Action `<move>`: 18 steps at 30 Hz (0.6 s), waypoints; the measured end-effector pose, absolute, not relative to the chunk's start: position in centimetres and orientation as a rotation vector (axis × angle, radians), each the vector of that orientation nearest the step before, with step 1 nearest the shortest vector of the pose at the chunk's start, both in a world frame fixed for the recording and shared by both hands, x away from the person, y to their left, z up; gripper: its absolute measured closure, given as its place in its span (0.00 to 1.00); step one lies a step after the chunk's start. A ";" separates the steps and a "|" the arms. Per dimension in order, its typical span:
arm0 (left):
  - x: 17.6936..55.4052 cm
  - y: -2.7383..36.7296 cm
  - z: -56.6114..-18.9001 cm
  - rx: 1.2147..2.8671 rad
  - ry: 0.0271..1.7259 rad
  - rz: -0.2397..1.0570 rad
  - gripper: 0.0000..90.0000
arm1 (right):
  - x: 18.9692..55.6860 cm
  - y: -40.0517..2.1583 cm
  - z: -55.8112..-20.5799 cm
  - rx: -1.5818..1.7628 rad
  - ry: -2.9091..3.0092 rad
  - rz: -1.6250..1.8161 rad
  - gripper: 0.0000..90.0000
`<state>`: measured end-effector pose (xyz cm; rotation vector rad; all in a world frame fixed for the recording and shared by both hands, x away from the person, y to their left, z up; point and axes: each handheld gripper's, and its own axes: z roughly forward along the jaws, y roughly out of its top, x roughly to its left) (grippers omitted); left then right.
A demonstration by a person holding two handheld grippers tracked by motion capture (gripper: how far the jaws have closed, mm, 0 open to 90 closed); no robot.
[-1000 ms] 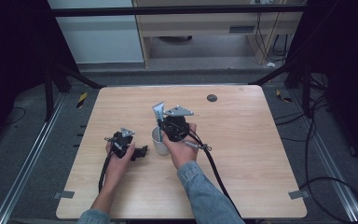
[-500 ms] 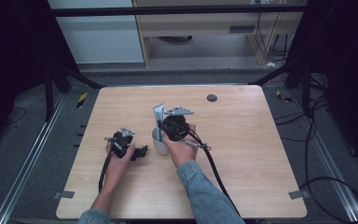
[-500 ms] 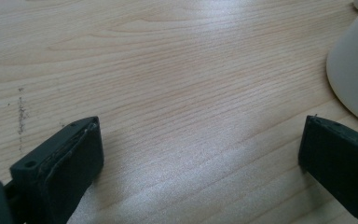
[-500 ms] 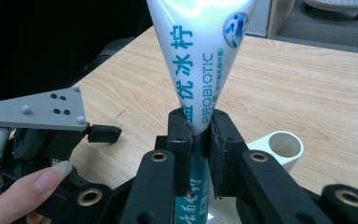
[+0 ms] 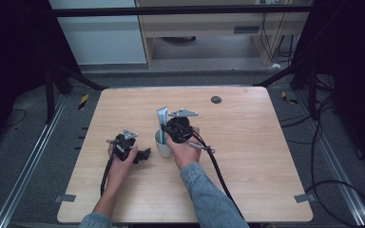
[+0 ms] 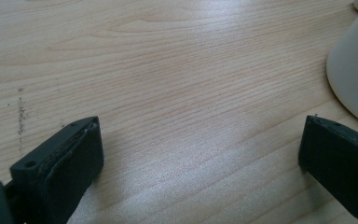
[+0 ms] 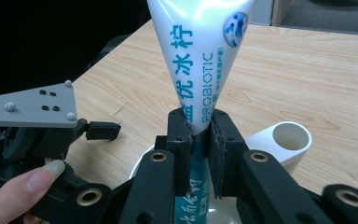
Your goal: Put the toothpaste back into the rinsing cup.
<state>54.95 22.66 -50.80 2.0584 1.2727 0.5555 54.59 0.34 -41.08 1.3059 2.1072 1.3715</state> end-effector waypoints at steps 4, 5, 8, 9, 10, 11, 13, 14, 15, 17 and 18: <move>54.9 22.7 -50.8 2.058 1.273 0.555 0.00 | 54.9 0.0 -41.1 1.338 2.111 1.387 0.88; 54.9 22.7 -50.8 2.058 1.273 0.556 0.00 | 55.0 -0.1 -41.1 1.349 2.110 1.391 0.88; 54.9 22.7 -50.8 2.057 1.273 0.555 0.00 | 55.3 -0.5 -41.1 1.369 2.114 1.405 0.88; 54.9 22.7 -50.8 2.057 1.273 0.555 0.00 | 55.4 -0.6 -41.1 1.374 2.118 1.408 0.88; 54.9 22.7 -50.8 2.058 1.273 0.555 0.00 | 55.5 -0.6 -41.1 1.381 2.121 1.413 0.87; 54.9 22.7 -50.8 2.058 1.273 0.556 0.00 | 55.5 -0.7 -41.1 1.383 2.121 1.417 0.87; 54.9 22.7 -50.8 2.058 1.273 0.556 0.00 | 55.6 -0.8 -41.1 1.381 2.122 1.417 0.87; 54.9 22.7 -50.8 2.058 1.273 0.556 0.00 | 55.6 -0.8 -41.1 1.385 2.123 1.419 0.86; 54.9 22.7 -50.8 2.057 1.273 0.556 0.00 | 55.7 -0.8 -41.1 1.387 2.124 1.420 0.85; 54.9 22.7 -50.8 2.058 1.273 0.555 0.00 | 55.7 -0.8 -41.1 1.389 2.127 1.421 0.83; 54.9 22.7 -50.8 2.061 1.272 0.556 0.00 | 55.7 -0.9 -41.1 1.387 2.130 1.418 0.83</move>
